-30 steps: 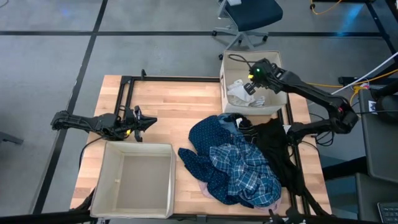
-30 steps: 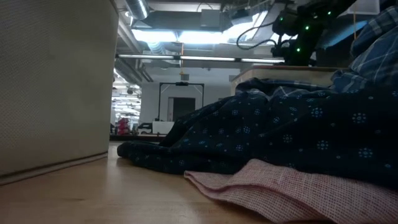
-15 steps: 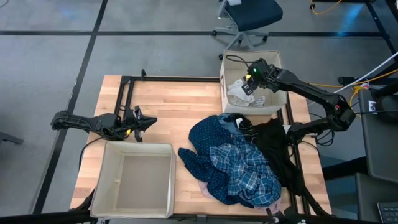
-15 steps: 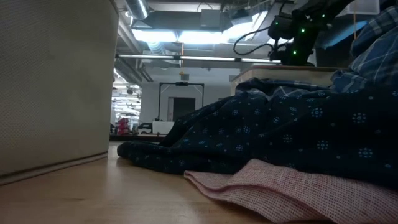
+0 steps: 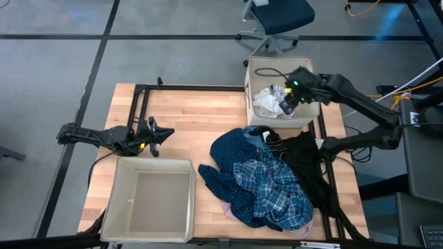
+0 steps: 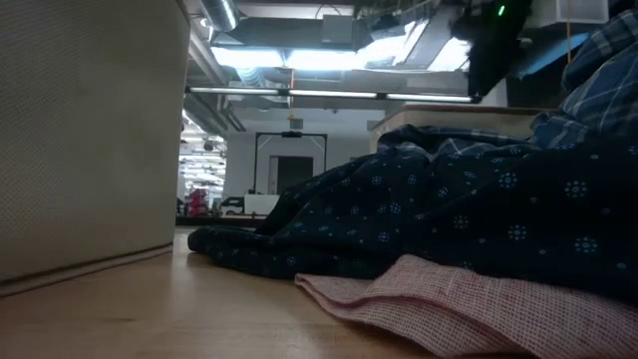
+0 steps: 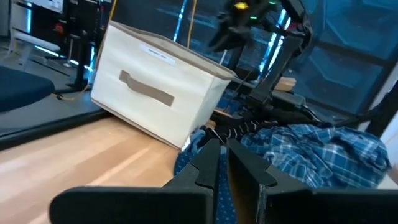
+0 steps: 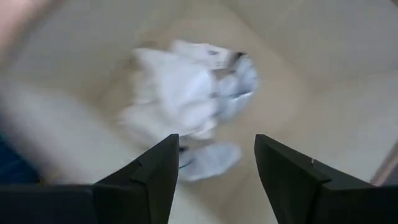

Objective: Sort clothes
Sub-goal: Put the black pants into top laundry organizer

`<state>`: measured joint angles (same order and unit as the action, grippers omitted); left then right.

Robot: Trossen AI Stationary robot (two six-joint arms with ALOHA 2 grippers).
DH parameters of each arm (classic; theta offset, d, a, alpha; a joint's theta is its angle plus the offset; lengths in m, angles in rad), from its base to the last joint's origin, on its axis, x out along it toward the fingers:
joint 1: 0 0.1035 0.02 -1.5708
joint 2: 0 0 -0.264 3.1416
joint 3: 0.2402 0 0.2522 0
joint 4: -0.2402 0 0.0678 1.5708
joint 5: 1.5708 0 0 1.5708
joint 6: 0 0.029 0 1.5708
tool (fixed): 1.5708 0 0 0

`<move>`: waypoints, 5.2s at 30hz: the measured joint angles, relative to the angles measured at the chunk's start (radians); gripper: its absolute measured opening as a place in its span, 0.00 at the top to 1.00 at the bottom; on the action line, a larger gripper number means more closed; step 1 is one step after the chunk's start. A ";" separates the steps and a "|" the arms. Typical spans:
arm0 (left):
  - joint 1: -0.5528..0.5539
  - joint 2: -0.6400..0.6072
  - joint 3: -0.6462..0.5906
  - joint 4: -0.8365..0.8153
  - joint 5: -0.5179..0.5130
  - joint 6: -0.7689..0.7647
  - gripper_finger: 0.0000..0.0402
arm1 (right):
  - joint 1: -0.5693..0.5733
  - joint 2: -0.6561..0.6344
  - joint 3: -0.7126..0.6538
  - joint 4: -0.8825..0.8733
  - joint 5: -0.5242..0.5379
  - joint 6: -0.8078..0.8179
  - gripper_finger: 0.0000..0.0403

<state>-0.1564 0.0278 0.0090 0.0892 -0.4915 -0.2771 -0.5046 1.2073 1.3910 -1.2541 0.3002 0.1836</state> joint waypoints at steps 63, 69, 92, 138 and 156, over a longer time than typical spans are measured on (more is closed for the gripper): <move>0.000 0.000 0.000 0.005 -0.029 0.049 0.95 | 1.035 -0.092 -0.335 -0.137 -0.108 0.927 0.97; 0.000 0.000 0.000 0.005 -0.029 0.049 0.95 | 1.034 -0.092 -0.162 -0.221 0.102 0.854 0.98; 0.000 0.000 0.000 0.005 -0.030 0.049 0.95 | 1.034 -0.093 0.196 0.033 0.856 0.267 0.98; 0.000 0.000 0.000 0.005 -0.041 0.041 0.95 | 0.076 -0.091 0.202 1.344 0.422 -1.011 0.96; 0.000 0.000 0.000 0.004 -0.043 0.057 0.95 | -0.091 0.065 0.201 0.582 0.268 -0.572 0.96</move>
<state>-0.1563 0.0279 0.0091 0.0937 -0.5343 -0.2203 -0.5951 1.2727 1.5925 -0.6726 0.5681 -0.3888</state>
